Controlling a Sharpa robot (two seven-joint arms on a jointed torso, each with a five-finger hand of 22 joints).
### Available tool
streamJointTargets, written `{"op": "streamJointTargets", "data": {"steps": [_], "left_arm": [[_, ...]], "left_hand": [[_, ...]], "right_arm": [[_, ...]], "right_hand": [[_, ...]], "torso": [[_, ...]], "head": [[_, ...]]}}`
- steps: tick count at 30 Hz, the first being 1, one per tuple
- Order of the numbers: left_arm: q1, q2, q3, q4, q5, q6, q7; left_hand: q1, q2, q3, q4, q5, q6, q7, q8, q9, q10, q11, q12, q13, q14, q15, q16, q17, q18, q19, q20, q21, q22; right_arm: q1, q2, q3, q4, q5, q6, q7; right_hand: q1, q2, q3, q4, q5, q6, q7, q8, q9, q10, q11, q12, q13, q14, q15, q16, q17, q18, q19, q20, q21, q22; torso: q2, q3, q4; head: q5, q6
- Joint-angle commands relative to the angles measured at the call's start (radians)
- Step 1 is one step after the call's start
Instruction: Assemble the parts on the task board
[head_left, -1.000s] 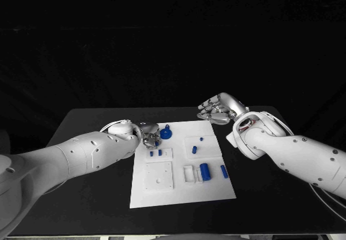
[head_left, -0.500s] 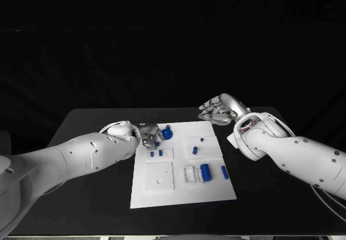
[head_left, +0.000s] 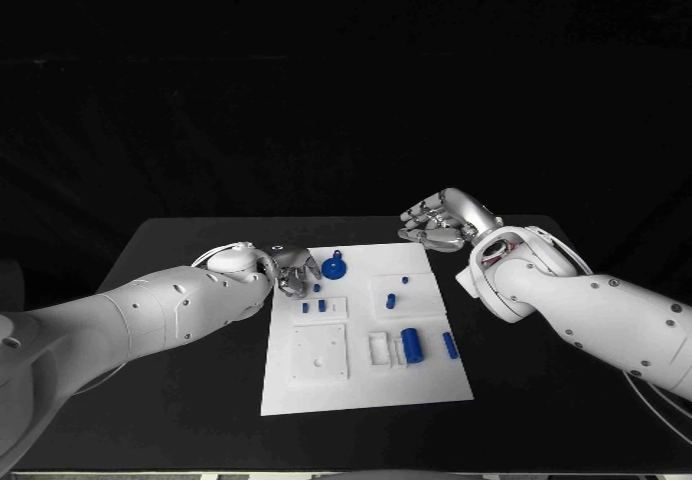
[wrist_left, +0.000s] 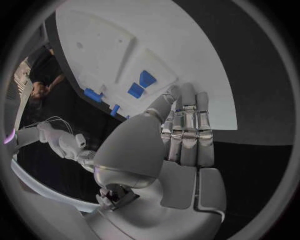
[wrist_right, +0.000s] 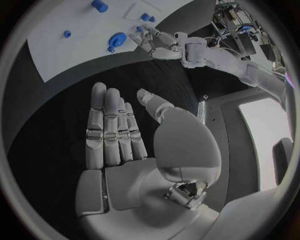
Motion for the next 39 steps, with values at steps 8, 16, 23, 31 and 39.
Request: {"op": "streamJointTargets", "data": {"steps": [8,16,23,31,39], "left_arm": [[0.000,-0.031,0.012,-0.007,0.063,-0.162,0.044],[0.005,-0.050,0.049,-0.002,0.221,-0.252,0.097],[0.034,-0.106,0.077,0.068,0.530,-0.200,0.086],[0.089,-0.212,0.086,0.213,0.824,-0.148,0.127],[0.120,-0.309,0.087,0.360,1.015,-0.107,0.182]], "left_hand": [[0.004,-0.024,0.052,-0.005,-0.002,0.176,0.059,0.010,0.006,-0.028,0.009,-0.003,0.000,-0.027,0.006,-0.023,-0.029,0.014,-0.030,0.007,0.023,0.025],[-0.014,-0.042,0.083,-0.001,-0.001,0.191,0.076,0.010,0.006,-0.037,0.013,-0.004,0.000,-0.033,0.013,-0.058,-0.064,0.015,-0.050,0.015,0.012,0.021],[-0.040,-0.024,0.083,0.015,-0.001,0.263,0.096,0.014,0.009,0.038,-0.007,-0.003,0.000,-0.022,0.006,-0.046,-0.058,0.012,-0.038,0.010,0.002,0.017],[-0.047,-0.017,0.072,0.026,-0.003,0.268,0.095,0.013,0.008,0.028,-0.004,-0.002,0.000,-0.040,0.012,-0.057,-0.062,0.008,-0.035,0.013,-0.038,0.004],[-0.069,-0.017,0.062,0.051,-0.004,0.255,0.094,0.012,0.008,-0.036,0.017,-0.002,0.000,-0.105,0.054,-0.197,-0.137,0.011,-0.084,0.052,-0.139,-0.071]], "right_arm": [[0.000,0.002,0.001,-0.023,0.009,-0.002,0.020],[0.000,0.013,0.000,-0.064,0.046,0.007,0.040],[0.000,0.031,-0.001,-0.119,0.039,0.091,0.062],[0.000,0.066,-0.015,-0.198,-0.124,0.190,0.055],[0.001,0.112,-0.055,-0.291,-0.306,0.272,0.016]], "right_hand": [[0.003,-0.007,0.007,-0.001,0.002,0.004,0.004,-0.001,0.000,-0.007,0.000,-0.004,-0.001,-0.001,0.002,0.005,-0.001,0.008,0.001,0.005,0.005,0.002],[0.010,-0.002,0.010,-0.006,0.004,0.009,0.003,0.000,0.000,-0.006,-0.001,-0.004,-0.001,0.006,-0.001,0.011,0.002,0.010,0.008,0.003,0.009,0.008],[0.041,0.016,0.022,-0.035,0.022,0.035,-0.004,0.000,0.001,0.037,-0.017,-0.005,-0.001,0.084,-0.024,0.068,0.030,0.022,0.077,-0.018,0.060,0.052],[0.052,0.027,0.040,-0.086,0.017,0.044,-0.007,0.000,0.001,0.048,-0.021,-0.013,-0.001,0.134,-0.033,0.097,0.063,0.026,0.086,-0.029,0.130,0.162],[0.042,0.021,0.040,-0.103,-0.015,0.041,-0.010,-0.001,0.001,0.021,-0.015,-0.015,-0.002,0.148,-0.029,0.100,0.075,0.027,0.089,-0.026,0.142,0.194]], "torso": [[-0.002,-0.0029,0.0006],[-0.007,-0.0047,0.0023],[-0.023,-0.0079,0.0091],[-0.033,-0.0075,0.0166],[-0.038,-0.0088,0.0234]], "head": [[0.008,0.010],[0.017,0.020],[0.014,0.019],[0.006,0.014],[0.002,0.011]]}}
